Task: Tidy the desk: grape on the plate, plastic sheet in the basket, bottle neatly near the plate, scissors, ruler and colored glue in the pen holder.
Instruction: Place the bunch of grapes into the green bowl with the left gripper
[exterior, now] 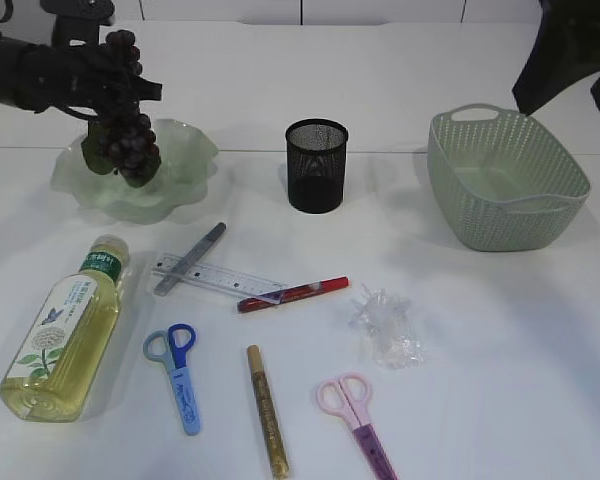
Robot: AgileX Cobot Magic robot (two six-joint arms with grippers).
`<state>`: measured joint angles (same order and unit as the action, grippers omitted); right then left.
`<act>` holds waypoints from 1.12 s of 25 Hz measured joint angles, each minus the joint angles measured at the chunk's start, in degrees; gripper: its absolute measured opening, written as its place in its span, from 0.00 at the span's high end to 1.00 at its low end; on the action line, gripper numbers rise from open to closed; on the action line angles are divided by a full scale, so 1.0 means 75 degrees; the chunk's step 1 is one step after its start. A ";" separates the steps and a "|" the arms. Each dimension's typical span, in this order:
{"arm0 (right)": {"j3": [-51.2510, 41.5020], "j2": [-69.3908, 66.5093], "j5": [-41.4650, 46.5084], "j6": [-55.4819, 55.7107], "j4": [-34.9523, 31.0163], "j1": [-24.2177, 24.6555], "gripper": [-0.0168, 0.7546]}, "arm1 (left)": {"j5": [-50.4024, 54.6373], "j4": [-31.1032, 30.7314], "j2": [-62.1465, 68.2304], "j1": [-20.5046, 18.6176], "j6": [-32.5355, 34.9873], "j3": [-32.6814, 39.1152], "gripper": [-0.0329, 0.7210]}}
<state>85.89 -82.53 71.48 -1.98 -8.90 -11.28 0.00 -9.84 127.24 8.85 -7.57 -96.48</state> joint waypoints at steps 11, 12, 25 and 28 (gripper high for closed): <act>0.0012 0.0000 0.0000 0.0015 0.0128 0.0000 0.22 | -0.0437 0.0025 0.0457 -0.0046 0.0000 0.0000 0.57; 0.0012 0.0000 0.0000 0.0015 0.0128 0.0000 0.22 | -0.0439 0.0025 0.0472 -0.0060 0.0000 0.0000 0.56; 0.0012 0.0000 0.0000 0.0015 0.0362 0.0000 0.22 | -0.0509 0.0025 0.0638 -0.0181 0.0000 -0.0003 0.41; 0.0012 0.0000 0.0000 0.0015 0.0395 0.0000 0.22 | -0.0509 0.0025 0.0638 -0.0181 0.0000 -0.0016 0.35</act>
<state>85.98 -82.53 71.48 -1.87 -5.93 -11.28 -3.82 -9.66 132.02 7.49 -7.57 -96.61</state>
